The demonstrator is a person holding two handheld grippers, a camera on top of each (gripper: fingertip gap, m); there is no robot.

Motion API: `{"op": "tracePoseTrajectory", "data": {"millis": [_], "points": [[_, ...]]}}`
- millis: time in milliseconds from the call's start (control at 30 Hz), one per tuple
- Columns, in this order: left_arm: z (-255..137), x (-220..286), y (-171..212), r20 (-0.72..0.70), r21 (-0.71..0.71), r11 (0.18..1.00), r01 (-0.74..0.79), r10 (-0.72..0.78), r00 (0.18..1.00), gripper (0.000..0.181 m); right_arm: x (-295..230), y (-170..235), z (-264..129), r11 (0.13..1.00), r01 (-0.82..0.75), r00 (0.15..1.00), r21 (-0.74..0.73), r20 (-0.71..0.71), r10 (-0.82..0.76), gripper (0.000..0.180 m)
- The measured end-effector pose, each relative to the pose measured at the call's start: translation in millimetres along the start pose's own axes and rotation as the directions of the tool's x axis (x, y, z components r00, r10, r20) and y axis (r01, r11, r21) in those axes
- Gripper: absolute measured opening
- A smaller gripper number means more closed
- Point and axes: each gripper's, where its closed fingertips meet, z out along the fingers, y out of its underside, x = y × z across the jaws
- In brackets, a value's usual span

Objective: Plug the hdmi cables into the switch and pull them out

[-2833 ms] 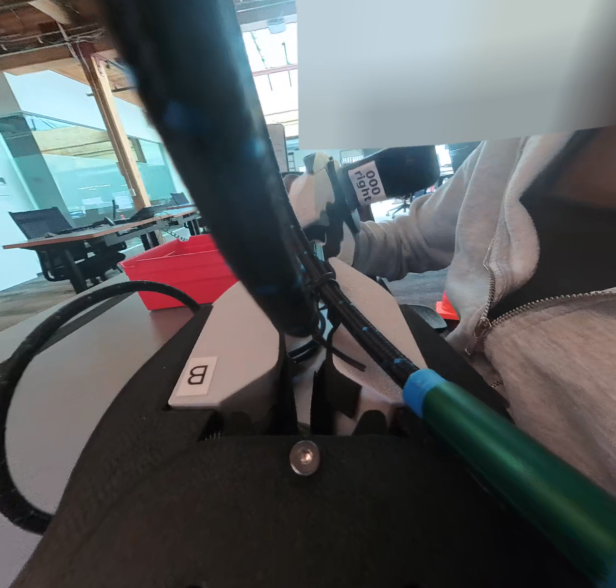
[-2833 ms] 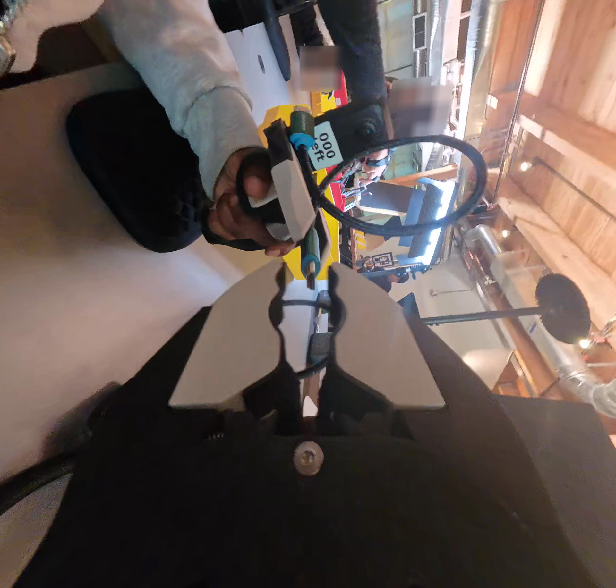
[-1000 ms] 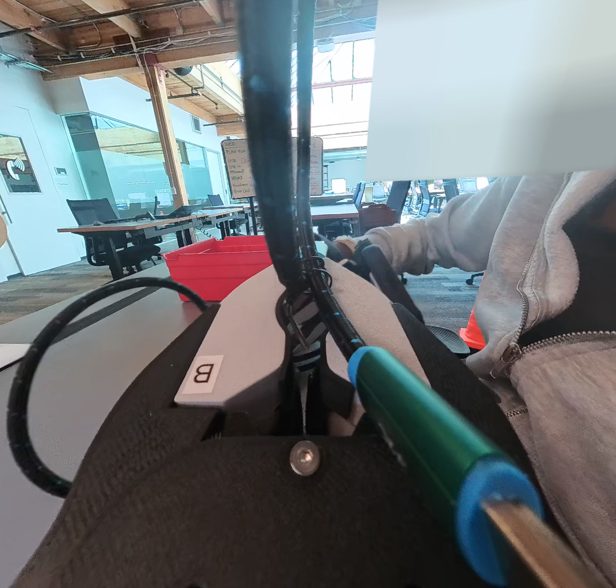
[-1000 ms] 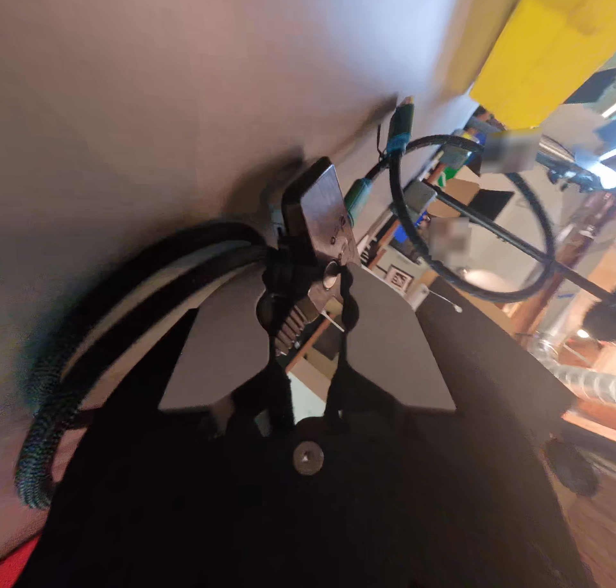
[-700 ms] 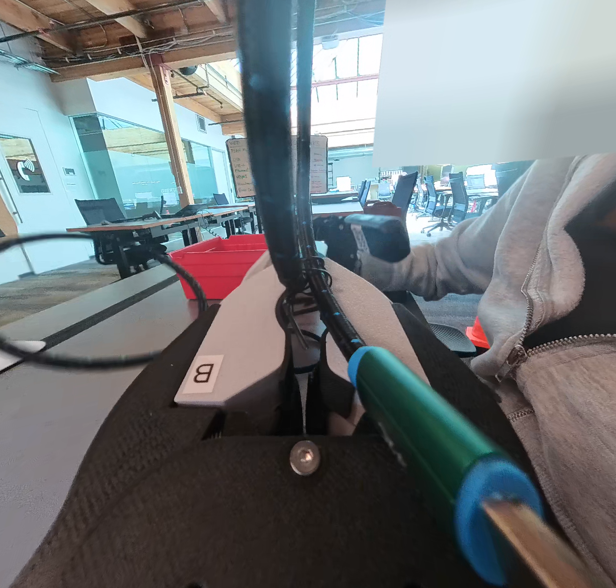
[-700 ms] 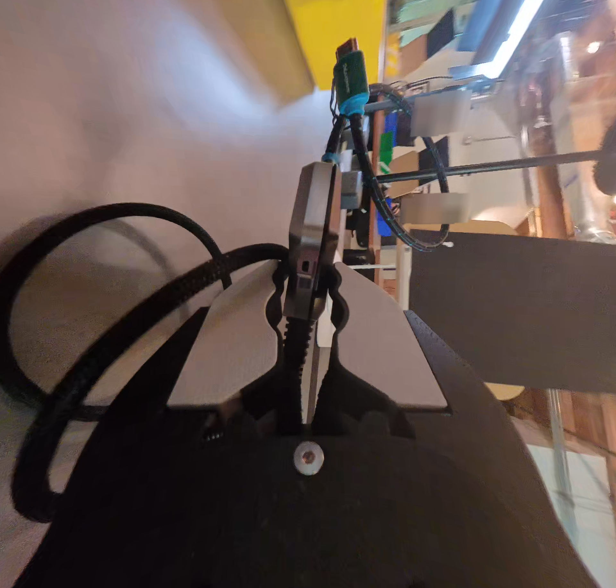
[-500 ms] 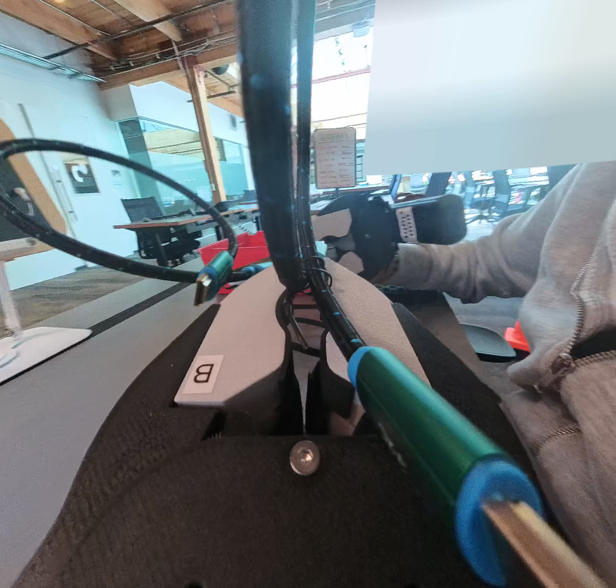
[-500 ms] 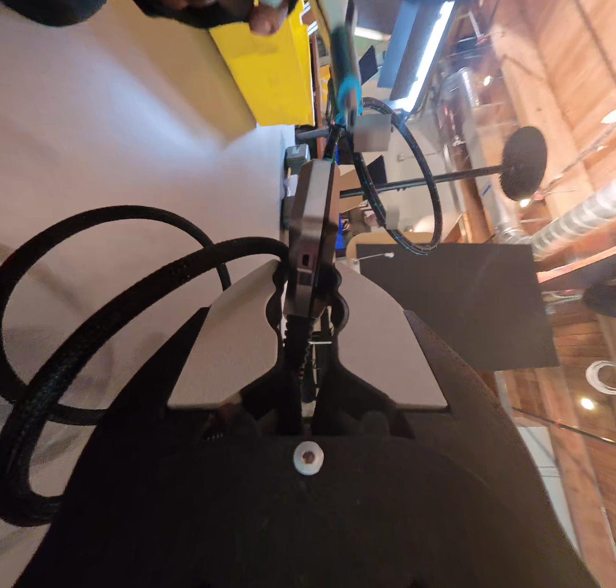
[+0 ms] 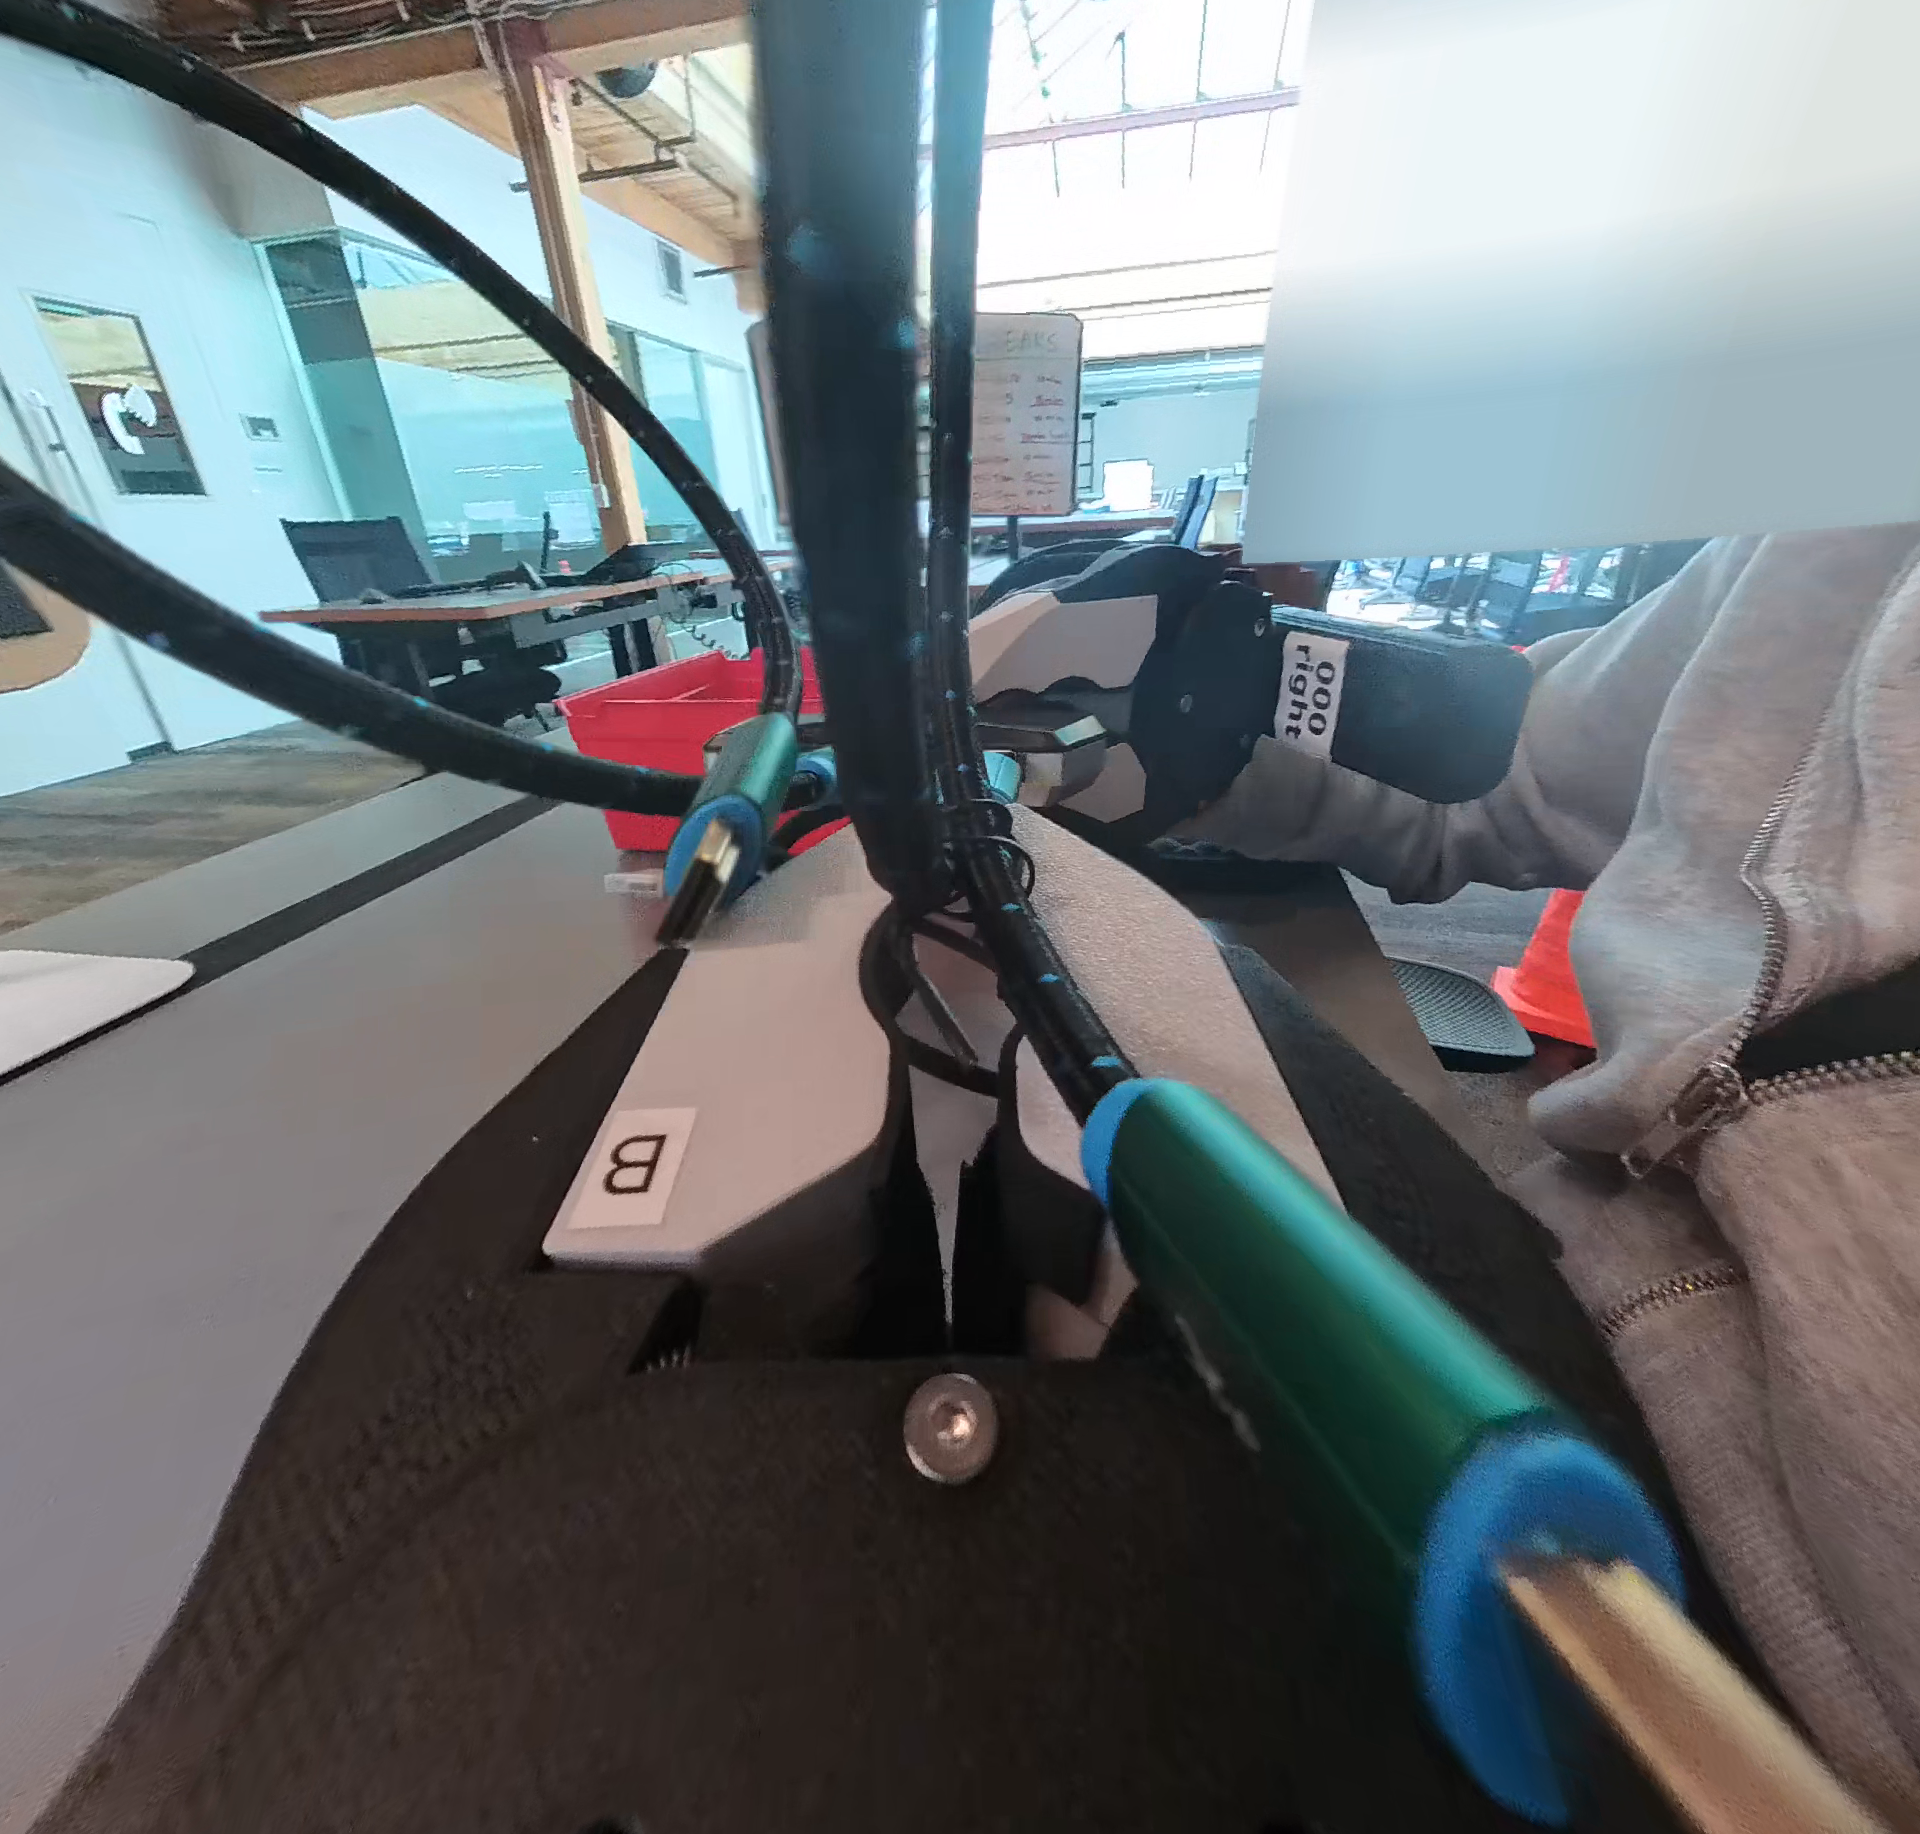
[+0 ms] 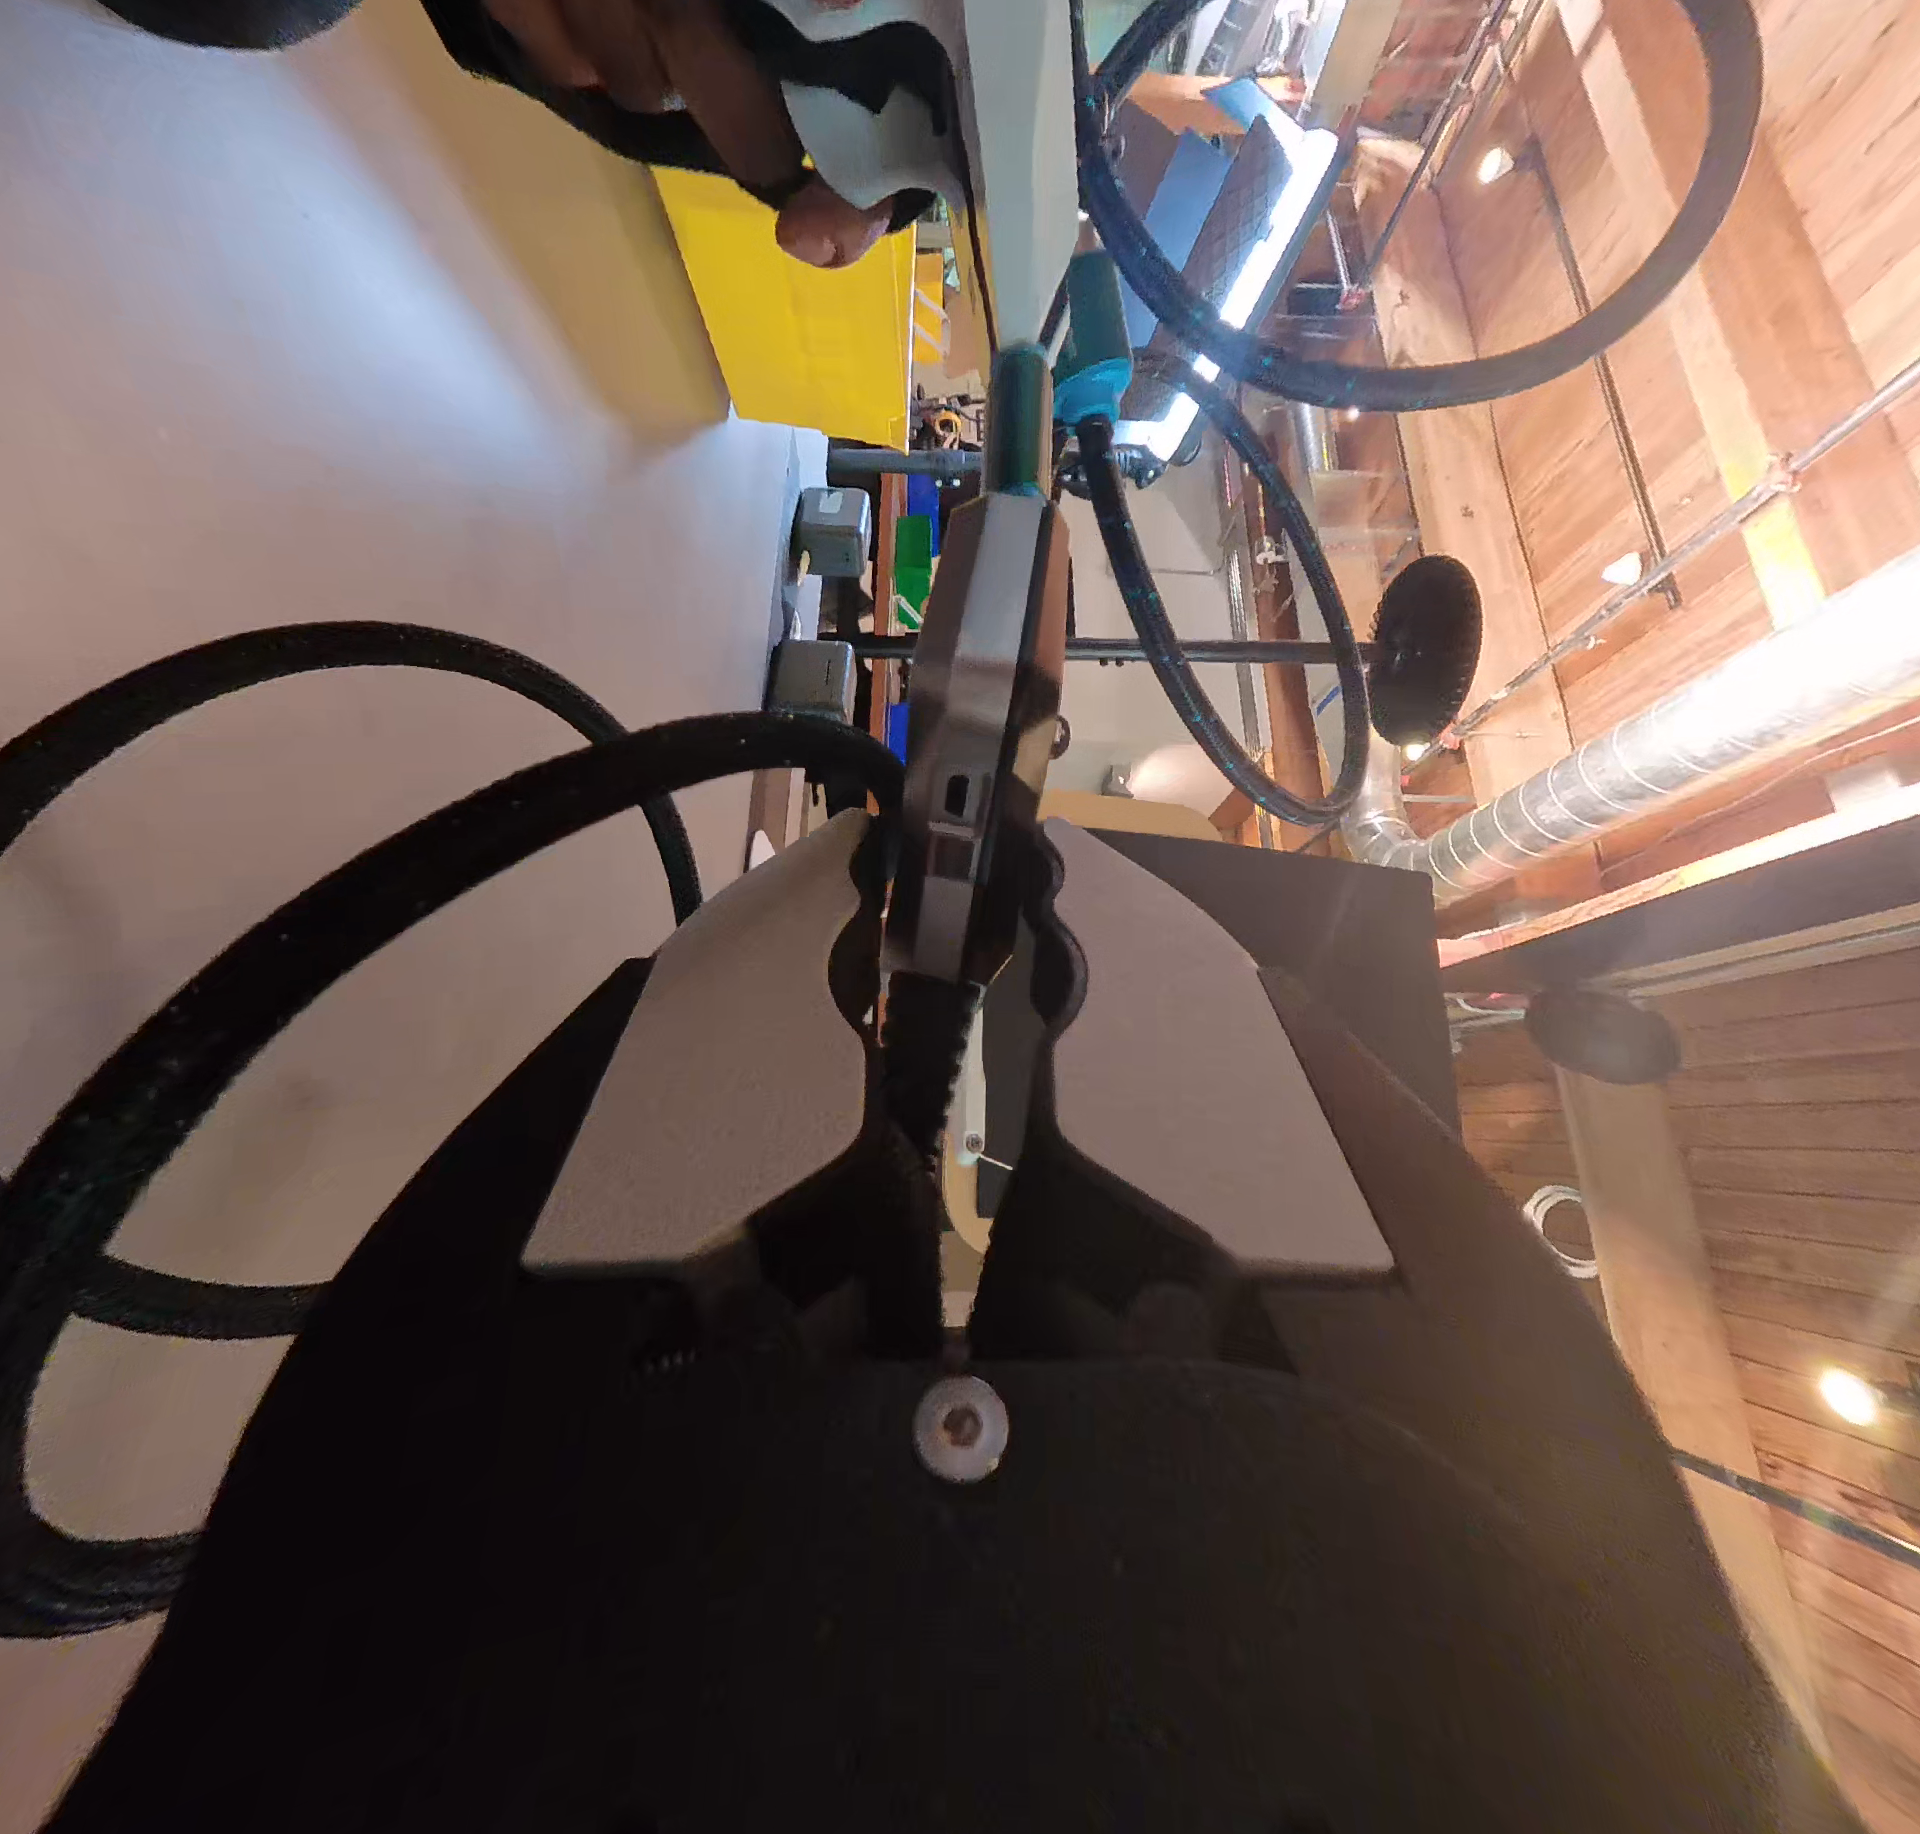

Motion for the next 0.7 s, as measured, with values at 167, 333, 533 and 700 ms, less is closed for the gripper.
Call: {"op": "tracePoseTrajectory", "data": {"millis": [167, 333, 533, 700], "points": [[-1.3, 6.3, 0.8, -0.054, -0.004, 1.0, 0.012, -0.012, 0.998, 0.01, -0.2, -6.3, -2.8, 0.999, 0.006, 1.0, 0.033, 0.005, -0.006, 0.025], [0.4, 10.0, 7.8, -0.067, -0.041, 0.999, 0.008, -0.011, 0.998, 0.01, -3.6, -5.8, -1.2, 0.998, 0.058, 0.998, -0.004, 0.023, -0.058, 0.025], [3.1, 6.4, 13.5, -0.012, -0.084, 0.995, -0.046, 0.045, 0.999, 0.01, -7.8, 0.3, 1.7, 0.992, 0.095, 0.995, -0.083, 0.051, -0.091, 0.024], [5.8, -4.2, 16.1, 0.126, -0.122, 0.987, -0.103, 0.118, 0.985, 0.01, -13.9, 13.0, 10.9, 0.97, 0.074, 0.993, -0.231, 0.104, -0.051, 0.024]]}}
